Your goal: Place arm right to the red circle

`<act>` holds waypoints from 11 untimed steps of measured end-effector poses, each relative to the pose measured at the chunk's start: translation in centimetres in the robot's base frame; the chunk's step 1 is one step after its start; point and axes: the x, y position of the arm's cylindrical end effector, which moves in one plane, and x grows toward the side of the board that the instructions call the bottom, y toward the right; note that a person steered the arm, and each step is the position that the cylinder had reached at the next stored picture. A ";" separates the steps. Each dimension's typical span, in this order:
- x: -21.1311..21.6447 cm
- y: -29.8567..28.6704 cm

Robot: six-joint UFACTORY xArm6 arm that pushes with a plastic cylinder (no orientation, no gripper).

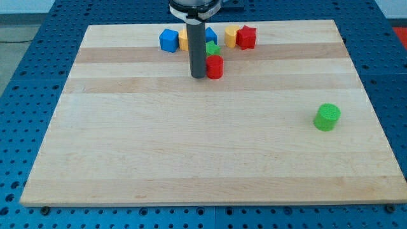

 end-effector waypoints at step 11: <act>-1.5 9.3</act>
